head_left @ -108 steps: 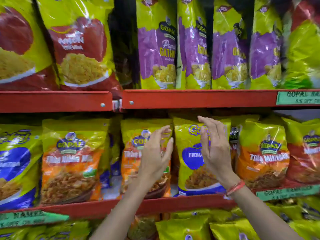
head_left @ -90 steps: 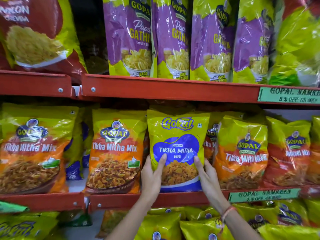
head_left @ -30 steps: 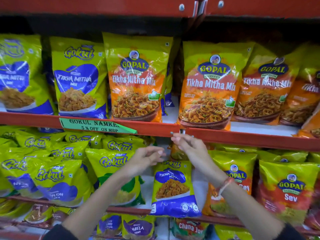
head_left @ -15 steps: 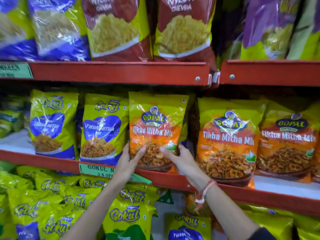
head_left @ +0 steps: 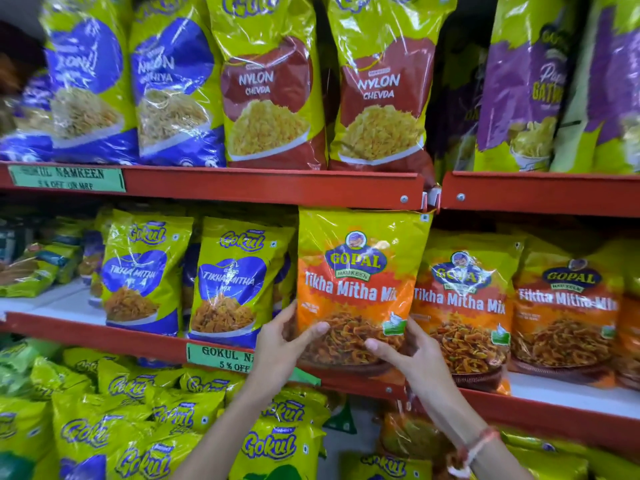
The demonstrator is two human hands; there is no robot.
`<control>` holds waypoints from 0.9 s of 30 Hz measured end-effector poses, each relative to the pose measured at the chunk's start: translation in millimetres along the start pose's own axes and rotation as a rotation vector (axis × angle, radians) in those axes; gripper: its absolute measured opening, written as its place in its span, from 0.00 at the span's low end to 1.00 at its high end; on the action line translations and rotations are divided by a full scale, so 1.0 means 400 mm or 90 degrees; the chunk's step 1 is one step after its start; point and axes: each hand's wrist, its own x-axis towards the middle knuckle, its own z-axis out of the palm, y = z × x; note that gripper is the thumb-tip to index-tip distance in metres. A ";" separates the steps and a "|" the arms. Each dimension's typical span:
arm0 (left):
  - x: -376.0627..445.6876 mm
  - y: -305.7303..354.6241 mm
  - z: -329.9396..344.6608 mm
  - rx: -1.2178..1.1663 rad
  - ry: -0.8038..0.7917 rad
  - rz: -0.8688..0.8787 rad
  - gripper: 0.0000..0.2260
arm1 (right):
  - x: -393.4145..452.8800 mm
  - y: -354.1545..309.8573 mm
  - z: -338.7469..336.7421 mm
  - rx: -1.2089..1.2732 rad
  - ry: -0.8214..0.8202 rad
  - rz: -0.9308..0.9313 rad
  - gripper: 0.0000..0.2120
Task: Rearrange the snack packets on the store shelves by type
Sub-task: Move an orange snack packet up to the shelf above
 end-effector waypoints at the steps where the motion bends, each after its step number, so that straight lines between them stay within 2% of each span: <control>1: -0.018 0.009 -0.002 -0.011 -0.012 -0.003 0.21 | -0.019 -0.010 -0.010 0.006 0.007 -0.001 0.24; 4: -0.071 0.020 -0.001 -0.028 -0.028 -0.027 0.20 | -0.073 -0.033 -0.031 0.012 0.025 0.013 0.17; 7: -0.114 0.027 0.010 -0.016 -0.026 -0.024 0.31 | -0.130 -0.048 -0.056 0.035 0.035 0.028 0.13; 10: -0.145 0.043 0.029 -0.028 -0.042 -0.022 0.31 | -0.180 -0.056 -0.076 0.055 0.048 0.041 0.24; 12: -0.155 0.047 0.042 -0.025 -0.050 -0.023 0.32 | -0.203 -0.058 -0.086 0.062 0.056 0.042 0.24; 15: -0.165 0.058 0.074 -0.044 -0.072 -0.026 0.28 | -0.224 -0.058 -0.123 0.055 0.069 0.035 0.13; 17: -0.170 0.068 0.100 -0.055 -0.085 -0.029 0.24 | -0.235 -0.064 -0.153 0.048 0.067 0.031 0.15; 20: -0.171 0.079 0.169 -0.091 -0.117 -0.027 0.18 | -0.254 -0.070 -0.225 0.038 0.079 0.031 0.25; 27: -0.132 0.116 0.427 -0.117 -0.165 0.010 0.18 | -0.267 -0.073 -0.468 -0.021 0.142 0.024 0.23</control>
